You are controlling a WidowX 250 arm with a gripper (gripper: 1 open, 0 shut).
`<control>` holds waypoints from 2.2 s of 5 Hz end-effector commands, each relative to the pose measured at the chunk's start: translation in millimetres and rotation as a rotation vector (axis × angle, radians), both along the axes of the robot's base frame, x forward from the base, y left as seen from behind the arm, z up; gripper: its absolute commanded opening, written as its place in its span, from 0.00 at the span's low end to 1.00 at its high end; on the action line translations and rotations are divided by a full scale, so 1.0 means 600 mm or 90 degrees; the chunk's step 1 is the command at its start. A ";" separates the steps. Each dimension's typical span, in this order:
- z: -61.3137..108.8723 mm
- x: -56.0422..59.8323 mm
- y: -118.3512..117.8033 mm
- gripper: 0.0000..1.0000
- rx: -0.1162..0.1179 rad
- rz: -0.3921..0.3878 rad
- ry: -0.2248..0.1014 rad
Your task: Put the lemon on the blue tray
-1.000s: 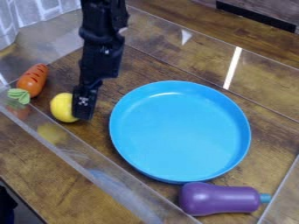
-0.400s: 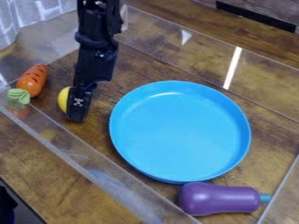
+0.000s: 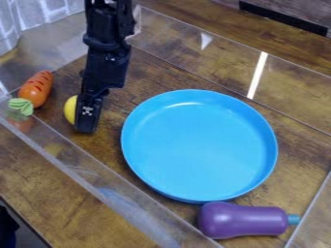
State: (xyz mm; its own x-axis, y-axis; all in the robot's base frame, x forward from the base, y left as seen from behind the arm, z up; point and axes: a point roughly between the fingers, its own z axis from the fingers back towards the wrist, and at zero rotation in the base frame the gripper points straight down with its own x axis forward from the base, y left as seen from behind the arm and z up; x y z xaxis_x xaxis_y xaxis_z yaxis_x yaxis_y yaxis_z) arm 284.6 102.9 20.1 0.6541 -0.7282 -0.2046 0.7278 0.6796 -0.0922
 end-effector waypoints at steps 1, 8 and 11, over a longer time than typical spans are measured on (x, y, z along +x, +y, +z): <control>0.001 -0.001 0.021 0.00 0.002 0.025 -0.006; -0.001 0.007 0.046 0.00 0.005 0.060 -0.007; 0.006 0.007 0.051 0.00 0.011 0.076 -0.005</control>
State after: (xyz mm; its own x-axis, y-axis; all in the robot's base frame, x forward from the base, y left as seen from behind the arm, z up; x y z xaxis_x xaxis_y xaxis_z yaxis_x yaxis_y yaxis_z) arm 292.3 120.5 21.0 0.7111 -0.6701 -0.2131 0.6702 0.7376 -0.0830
